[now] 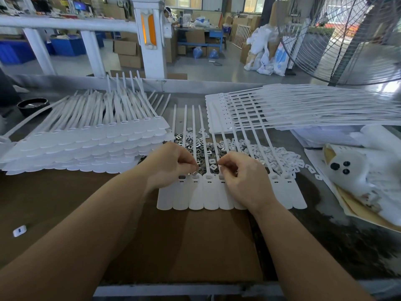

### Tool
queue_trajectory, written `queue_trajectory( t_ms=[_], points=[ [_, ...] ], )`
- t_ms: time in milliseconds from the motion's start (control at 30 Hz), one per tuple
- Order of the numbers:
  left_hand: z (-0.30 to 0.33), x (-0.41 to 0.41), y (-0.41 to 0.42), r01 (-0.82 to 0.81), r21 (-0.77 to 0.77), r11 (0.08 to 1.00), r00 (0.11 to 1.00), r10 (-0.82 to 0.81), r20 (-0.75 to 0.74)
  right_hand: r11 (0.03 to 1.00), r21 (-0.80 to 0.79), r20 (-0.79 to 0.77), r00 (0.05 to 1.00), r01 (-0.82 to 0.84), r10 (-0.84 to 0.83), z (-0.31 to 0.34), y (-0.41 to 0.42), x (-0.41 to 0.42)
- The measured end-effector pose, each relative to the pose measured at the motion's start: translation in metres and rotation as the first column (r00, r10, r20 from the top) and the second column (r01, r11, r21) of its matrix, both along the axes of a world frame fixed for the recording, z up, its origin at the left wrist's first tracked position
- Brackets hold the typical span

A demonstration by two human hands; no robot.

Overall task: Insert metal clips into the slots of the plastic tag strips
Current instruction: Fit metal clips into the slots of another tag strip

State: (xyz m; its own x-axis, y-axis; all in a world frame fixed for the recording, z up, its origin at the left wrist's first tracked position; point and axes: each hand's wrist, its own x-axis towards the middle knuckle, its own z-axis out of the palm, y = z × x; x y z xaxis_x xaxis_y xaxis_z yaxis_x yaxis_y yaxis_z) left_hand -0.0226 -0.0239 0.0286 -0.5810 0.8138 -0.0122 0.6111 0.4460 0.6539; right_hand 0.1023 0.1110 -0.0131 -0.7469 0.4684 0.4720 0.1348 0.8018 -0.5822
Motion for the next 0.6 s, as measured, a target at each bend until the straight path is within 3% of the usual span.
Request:
queue_trajectory(
  t_ms=[367, 600],
  points=[
    [0.019, -0.004, 0.019, 0.175, -0.308, 0.935, 0.957, -0.235, -0.170, 1.000, 0.012, 0.007, 1.000, 0.001, -0.001, 0.002, -0.002, 0.001],
    [0.010, -0.008, 0.015, 0.071, -0.111, 0.991, 0.995, -0.079, -0.067, 1.000, 0.006, 0.001, 1.000, -0.004, 0.004, 0.003, -0.001, 0.001]
  ],
)
